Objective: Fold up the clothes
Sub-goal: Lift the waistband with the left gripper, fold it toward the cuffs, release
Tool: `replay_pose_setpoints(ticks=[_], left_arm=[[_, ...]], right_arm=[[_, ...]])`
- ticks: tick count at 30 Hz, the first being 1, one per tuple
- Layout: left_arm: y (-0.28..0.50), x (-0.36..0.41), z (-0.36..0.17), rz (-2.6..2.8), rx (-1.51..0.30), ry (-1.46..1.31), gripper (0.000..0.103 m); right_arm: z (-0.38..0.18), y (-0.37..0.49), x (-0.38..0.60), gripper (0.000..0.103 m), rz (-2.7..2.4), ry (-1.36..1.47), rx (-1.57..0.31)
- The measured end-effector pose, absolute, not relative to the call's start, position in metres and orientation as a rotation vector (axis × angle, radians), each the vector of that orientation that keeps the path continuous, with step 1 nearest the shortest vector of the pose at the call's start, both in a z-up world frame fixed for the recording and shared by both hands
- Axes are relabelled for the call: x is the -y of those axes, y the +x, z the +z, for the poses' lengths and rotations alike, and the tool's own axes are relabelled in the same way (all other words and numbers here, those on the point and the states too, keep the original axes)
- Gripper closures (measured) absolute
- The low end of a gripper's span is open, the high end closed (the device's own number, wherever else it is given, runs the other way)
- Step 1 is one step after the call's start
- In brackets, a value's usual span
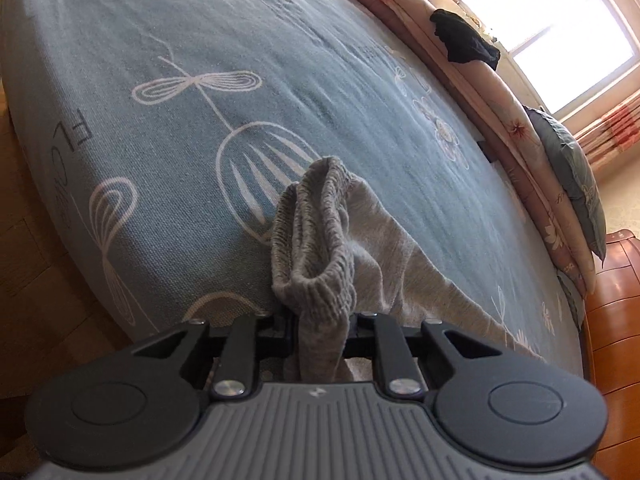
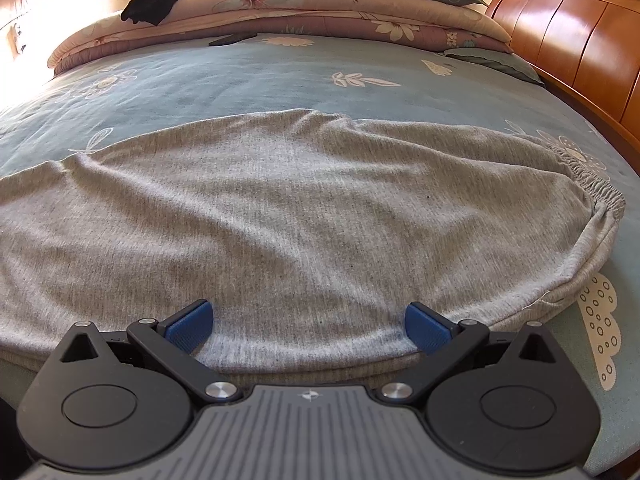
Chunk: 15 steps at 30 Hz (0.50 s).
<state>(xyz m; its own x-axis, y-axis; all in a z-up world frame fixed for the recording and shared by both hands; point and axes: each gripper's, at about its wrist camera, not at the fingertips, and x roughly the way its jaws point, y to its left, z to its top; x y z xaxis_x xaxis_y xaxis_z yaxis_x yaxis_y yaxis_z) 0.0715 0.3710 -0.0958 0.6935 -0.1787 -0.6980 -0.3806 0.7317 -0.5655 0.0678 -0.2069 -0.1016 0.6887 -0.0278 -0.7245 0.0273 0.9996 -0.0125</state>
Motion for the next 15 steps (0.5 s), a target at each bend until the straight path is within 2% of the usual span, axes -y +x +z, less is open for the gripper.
replay_pose_setpoints(ticks=[8, 15], left_arm=[[0.088, -0.312, -0.022, 0.019, -0.782, -0.607, 0.087], [0.098, -0.266, 0.009, -0.055, -0.764, -0.590, 0.087]], right_arm=[[-0.092, 0.062, 0.220, 0.000, 0.013, 0.099, -0.767], [-0.085, 0.052, 0.232, 0.000, 0.064, 0.124, -0.702]])
